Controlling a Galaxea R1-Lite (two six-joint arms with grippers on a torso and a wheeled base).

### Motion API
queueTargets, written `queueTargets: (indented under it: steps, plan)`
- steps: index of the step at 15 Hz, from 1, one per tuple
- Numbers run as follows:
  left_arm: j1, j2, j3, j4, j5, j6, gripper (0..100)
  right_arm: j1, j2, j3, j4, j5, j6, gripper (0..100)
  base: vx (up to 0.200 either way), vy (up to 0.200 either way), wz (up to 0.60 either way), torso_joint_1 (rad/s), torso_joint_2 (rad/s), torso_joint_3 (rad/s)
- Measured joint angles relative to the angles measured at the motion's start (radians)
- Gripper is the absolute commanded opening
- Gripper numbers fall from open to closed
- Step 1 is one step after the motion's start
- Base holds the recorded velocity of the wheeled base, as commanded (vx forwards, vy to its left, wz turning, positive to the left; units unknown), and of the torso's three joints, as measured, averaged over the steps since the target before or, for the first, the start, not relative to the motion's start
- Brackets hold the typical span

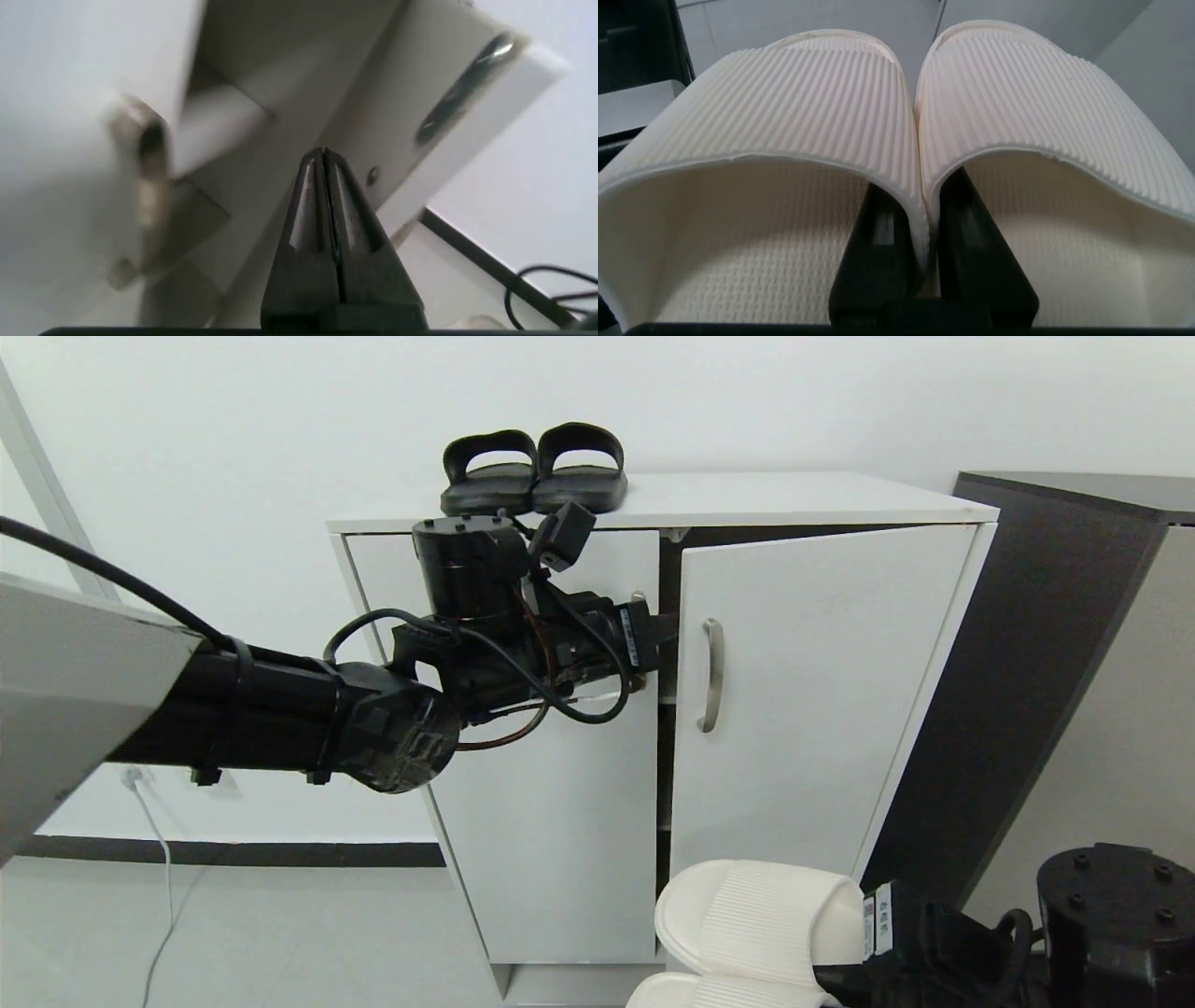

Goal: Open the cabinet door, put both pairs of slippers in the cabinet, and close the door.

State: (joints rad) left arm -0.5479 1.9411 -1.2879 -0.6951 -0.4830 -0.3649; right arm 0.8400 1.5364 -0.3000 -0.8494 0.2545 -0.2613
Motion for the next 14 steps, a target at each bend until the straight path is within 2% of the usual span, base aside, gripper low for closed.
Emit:
queueTargets:
  steps: [5,9,14]
  plan:
    - [-0.087,-0.059,0.081,-0.009,0.021,0.008,0,0.011,0.000,0.002,0.001,0.000,0.000,0,-0.200,0.000,0.00,0.012,0.00,0.002]
    - [-0.099,-0.095,0.107,-0.006,0.040,0.013,0,0.011,0.000,0.001,-0.002,-0.002,0.000,0,0.000,0.000,0.00,0.000,0.00,0.000]
    - [-0.074,-0.205,0.302,-0.034,0.121,0.087,0,-0.006,-0.001,-0.001,-0.003,-0.004,0.001,0,0.000,0.000,0.00,0.000,0.00,0.000]
